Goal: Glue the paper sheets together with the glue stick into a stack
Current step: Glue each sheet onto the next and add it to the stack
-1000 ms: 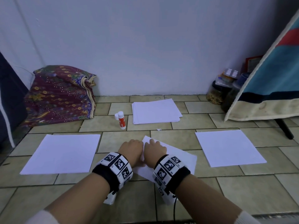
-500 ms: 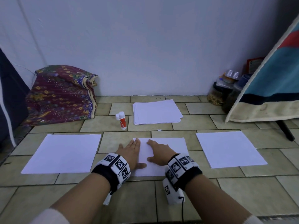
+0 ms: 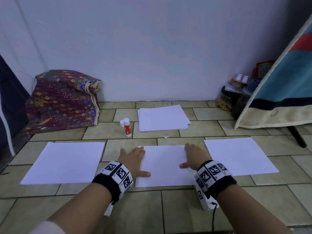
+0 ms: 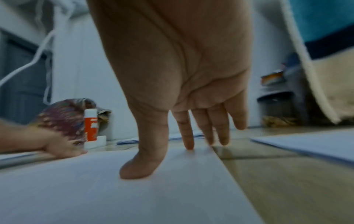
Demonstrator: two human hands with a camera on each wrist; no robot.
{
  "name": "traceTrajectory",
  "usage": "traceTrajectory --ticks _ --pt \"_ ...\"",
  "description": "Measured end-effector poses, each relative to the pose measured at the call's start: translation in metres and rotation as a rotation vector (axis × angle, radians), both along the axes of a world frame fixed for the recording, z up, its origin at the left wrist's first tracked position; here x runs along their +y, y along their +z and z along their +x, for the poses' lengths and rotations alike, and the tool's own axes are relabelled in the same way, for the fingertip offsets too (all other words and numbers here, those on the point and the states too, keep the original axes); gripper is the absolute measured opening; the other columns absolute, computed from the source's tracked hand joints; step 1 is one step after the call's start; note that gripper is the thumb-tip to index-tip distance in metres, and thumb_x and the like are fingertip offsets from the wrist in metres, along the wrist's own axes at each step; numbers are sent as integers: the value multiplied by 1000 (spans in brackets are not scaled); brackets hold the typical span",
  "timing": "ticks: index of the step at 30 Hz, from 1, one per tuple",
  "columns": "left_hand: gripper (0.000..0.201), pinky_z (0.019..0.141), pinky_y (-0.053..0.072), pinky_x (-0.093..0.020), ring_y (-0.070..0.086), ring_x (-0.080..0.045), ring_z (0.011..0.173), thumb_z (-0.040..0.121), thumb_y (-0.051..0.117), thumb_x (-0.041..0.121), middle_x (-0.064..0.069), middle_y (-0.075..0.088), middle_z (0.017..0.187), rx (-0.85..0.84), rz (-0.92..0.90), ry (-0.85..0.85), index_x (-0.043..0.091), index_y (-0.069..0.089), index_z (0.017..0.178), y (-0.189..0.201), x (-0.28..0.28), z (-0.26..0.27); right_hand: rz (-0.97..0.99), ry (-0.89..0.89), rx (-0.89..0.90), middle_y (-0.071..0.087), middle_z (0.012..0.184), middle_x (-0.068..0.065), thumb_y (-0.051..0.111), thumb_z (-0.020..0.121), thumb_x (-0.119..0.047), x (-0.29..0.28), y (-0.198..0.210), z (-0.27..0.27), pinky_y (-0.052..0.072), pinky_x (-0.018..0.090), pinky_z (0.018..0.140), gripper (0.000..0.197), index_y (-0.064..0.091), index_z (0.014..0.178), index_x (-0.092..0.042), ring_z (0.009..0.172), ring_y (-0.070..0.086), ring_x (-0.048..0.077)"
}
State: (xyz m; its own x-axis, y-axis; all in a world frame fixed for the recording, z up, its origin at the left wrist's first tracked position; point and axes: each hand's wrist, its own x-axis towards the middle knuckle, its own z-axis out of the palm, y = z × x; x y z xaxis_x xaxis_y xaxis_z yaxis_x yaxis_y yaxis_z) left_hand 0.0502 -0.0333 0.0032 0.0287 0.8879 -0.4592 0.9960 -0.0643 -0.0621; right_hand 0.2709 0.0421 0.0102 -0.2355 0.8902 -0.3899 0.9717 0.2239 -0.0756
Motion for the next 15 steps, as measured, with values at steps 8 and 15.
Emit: traceTrajectory --ticks 8,15 --pt "50 100 35 -36 38 -22 125 94 52 39 -5 38 136 -114 159 -124 15 40 137 13 2 27 2 117 -49 37 133 12 50 90 -16 -13 0 -48 41 41 95 44 43 133 -18 123 37 32" --pt "65 95 41 -34 44 -22 115 80 69 52 -6 44 126 -88 144 14 10 50 125 14 -1 16 -3 338 96 39 130 15 47 91 -7 -31 -3 -86 36 37 102 52 42 142 -19 121 37 34"
